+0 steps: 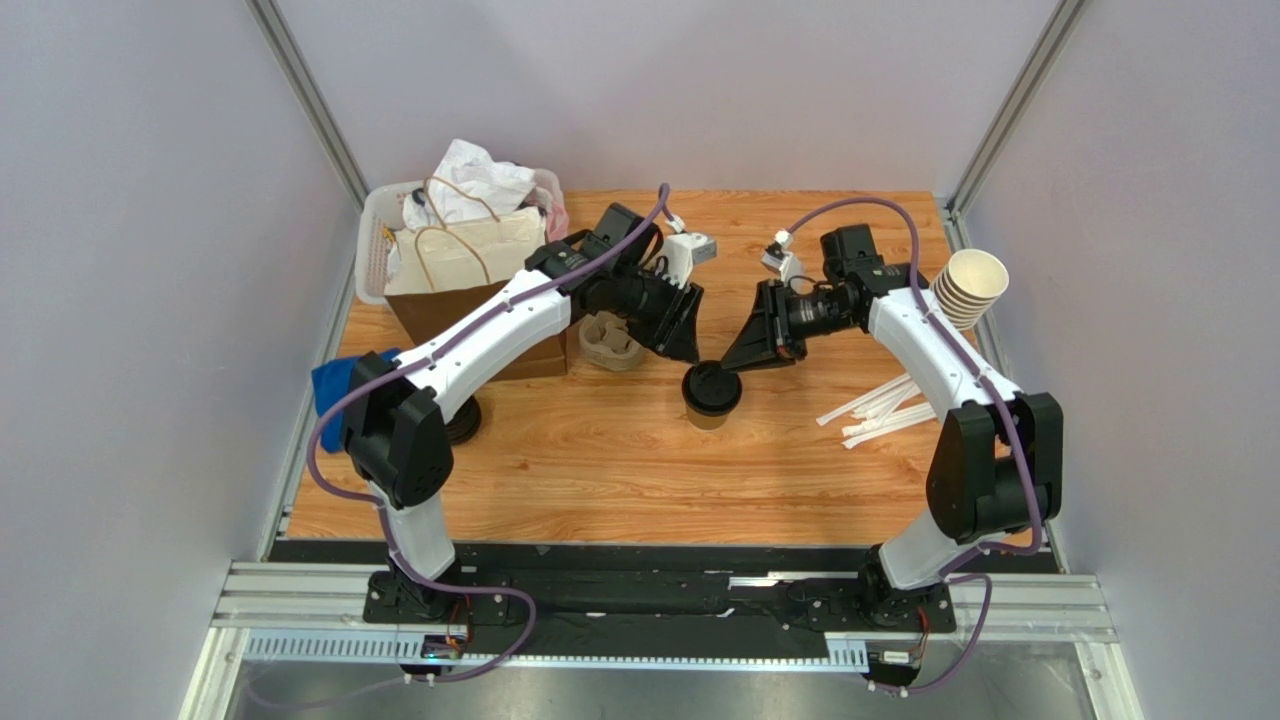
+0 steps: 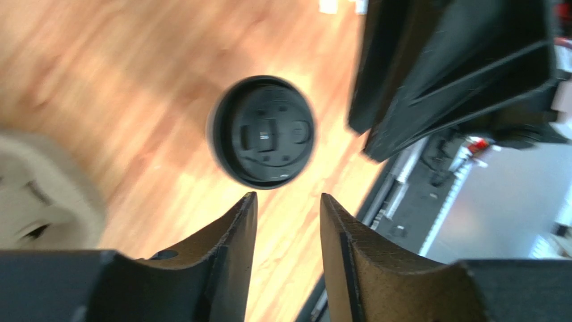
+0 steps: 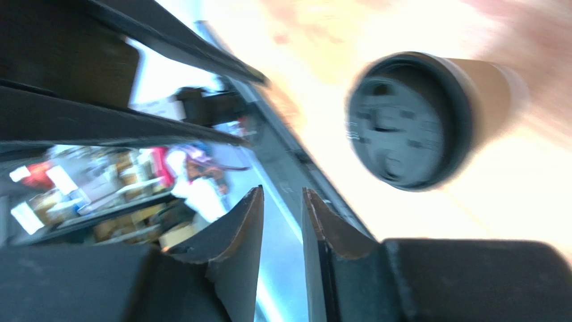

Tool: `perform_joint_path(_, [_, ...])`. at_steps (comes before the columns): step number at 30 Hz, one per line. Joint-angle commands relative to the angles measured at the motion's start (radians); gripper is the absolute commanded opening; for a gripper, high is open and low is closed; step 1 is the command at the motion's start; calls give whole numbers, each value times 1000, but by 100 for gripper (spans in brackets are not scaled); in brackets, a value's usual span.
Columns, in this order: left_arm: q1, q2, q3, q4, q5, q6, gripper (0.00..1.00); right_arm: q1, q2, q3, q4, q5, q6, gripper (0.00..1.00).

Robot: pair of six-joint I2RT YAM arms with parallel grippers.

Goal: Pack the takeout coffee

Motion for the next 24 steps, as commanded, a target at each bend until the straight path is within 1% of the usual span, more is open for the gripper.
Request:
perform_joint_path(1, [-16,2,14,-28,-150,3,50,2,-19,3,-55,253,-55,32])
perform_joint_path(2, [-22,4,14,-24,-156,4,55,5,-19,3,-54,262,-55,31])
perform_joint_path(3, [-26,12,12,-19,-162,3,55,6,-17,2,-46,269,-54,31])
perform_joint_path(4, [-30,13,11,-13,-138,4,54,6,-13,2,-45,269,-54,31])
perform_joint_path(5, [-30,15,11,1,-97,11,46,9,-10,6,-45,260,-54,30])
perform_joint_path(7, [-32,19,-1,10,10,28,39,9,2,9,-43,214,-49,28])
perform_joint_path(8, [-32,12,-17,50,47,21,29,9,6,8,-45,201,-45,28])
perform_joint_path(10, [-35,13,-41,94,107,-2,22,11,12,0,-28,168,-39,25])
perform_joint_path(11, [-39,30,-41,101,121,-11,16,12,15,-8,-19,161,-25,24])
perform_joint_path(12, [-39,42,-35,104,139,-20,13,12,19,-11,-5,152,-19,21])
perform_joint_path(14, [-44,70,-20,108,124,-52,9,17,42,-8,3,137,-11,20])
perform_joint_path(15, [-46,76,-15,113,108,-55,9,20,47,-3,8,140,-9,20])
perform_joint_path(16, [-50,79,-9,113,62,-57,8,23,53,0,11,150,-8,20])
perform_joint_path(18, [-59,84,-6,114,28,-51,8,32,56,2,23,166,-6,19])
perform_joint_path(24, [-58,130,-21,118,34,-54,7,41,110,-1,35,174,-11,18])
